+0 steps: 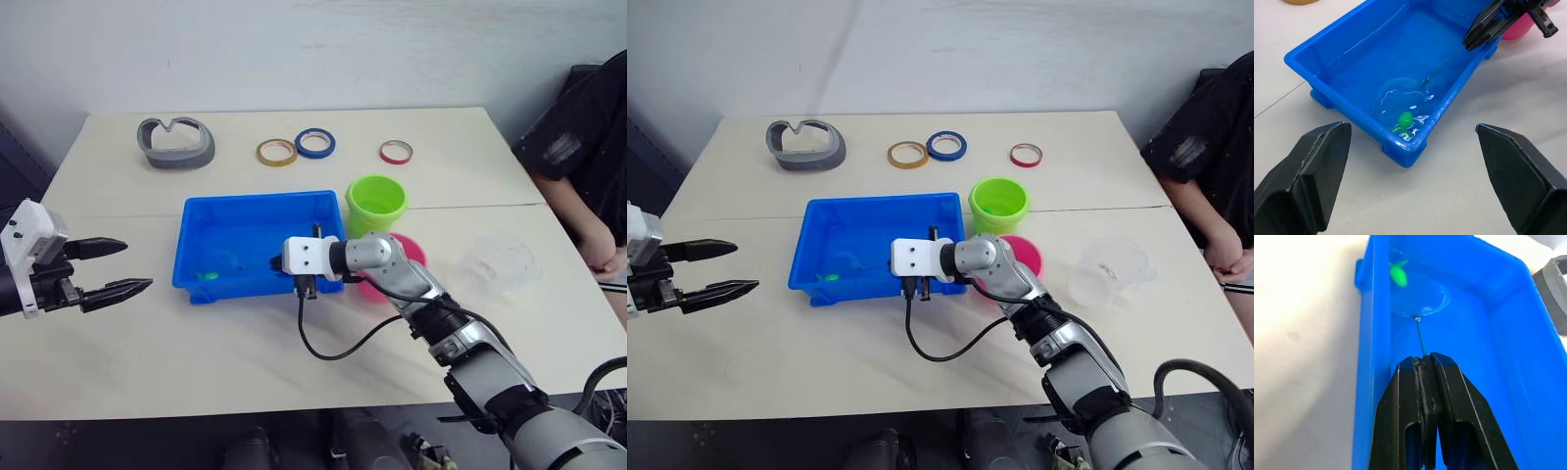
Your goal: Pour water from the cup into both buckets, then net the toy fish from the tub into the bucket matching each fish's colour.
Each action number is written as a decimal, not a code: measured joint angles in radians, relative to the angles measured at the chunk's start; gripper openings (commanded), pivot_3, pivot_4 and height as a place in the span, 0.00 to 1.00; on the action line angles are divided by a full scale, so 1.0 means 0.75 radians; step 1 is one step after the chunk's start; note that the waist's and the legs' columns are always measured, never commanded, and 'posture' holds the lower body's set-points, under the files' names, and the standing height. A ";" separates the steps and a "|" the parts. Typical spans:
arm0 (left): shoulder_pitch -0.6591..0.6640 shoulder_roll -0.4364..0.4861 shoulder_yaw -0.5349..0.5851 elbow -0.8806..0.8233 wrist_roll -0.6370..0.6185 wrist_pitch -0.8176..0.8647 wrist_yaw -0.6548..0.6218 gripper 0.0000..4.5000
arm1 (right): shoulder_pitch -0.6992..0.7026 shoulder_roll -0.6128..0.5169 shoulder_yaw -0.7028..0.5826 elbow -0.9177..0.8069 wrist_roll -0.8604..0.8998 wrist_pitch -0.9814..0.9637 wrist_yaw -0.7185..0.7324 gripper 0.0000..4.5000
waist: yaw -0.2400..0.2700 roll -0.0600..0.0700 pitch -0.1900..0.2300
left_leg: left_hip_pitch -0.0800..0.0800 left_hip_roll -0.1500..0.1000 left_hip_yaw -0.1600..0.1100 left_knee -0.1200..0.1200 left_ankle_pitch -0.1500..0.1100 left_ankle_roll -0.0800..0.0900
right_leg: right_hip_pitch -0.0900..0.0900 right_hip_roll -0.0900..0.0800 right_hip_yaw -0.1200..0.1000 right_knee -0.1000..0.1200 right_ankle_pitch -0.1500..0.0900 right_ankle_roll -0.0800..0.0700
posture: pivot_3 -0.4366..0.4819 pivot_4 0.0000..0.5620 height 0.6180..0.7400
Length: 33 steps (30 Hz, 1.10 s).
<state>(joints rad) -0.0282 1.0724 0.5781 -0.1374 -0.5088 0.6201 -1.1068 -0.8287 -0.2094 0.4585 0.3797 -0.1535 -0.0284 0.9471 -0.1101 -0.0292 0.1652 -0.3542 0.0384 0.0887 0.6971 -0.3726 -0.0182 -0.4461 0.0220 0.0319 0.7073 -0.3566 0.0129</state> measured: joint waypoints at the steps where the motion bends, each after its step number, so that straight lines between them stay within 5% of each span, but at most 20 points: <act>1: -0.001 0.000 0.000 0.002 0.000 0.000 0.000 0.99 | 0.016 0.009 -0.018 -0.034 0.036 0.073 0.013 0.00 | 0.000 0.000 0.000 | 0.000 0.000 0.000 0.000 0.000 0.000 | 0.000 0.000 0.000 0.000 0.000 0.000 | 0.48 0.27 1.00; 10: -0.062 0.000 -0.018 0.030 -0.008 0.000 0.000 0.99 | 0.039 0.014 -0.144 -0.224 0.240 0.593 0.055 0.00 | 0.003 0.000 0.000 | 0.000 0.000 0.000 0.000 0.000 0.000 | 0.000 0.000 0.000 0.000 0.000 0.000 | 0.48 0.27 1.00; 19: -0.351 -0.071 -0.145 0.094 -0.130 0.077 0.031 0.99 | 0.085 -0.097 -0.287 -0.466 0.377 0.942 -0.002 0.00 | 0.021 0.000 0.000 | 0.000 0.000 0.000 0.000 0.000 0.000 | 0.000 0.000 0.000 -0.001 0.000 0.000 | 0.48 0.27 1.00; 33: -0.849 -0.439 -0.528 0.201 -0.186 0.094 0.094 0.99 | 0.313 -0.483 -0.761 -0.972 0.657 1.276 -0.144 0.00 | 0.055 -0.001 0.000 | -0.001 -0.001 0.000 0.000 0.001 -0.001 | 0.000 0.000 0.001 -0.001 0.000 0.001 | 0.48 0.27 1.00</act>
<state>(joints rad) -0.6650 0.7429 0.1818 0.0133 -0.6487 0.6907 -1.0366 -0.5938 -0.5714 -0.1125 -0.3490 0.3393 0.9286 0.8393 -0.0691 -0.0297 0.1648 -0.3549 0.0379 0.0884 0.6975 -0.3720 -0.0193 -0.4462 0.0220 0.0323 0.7068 -0.3563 0.0135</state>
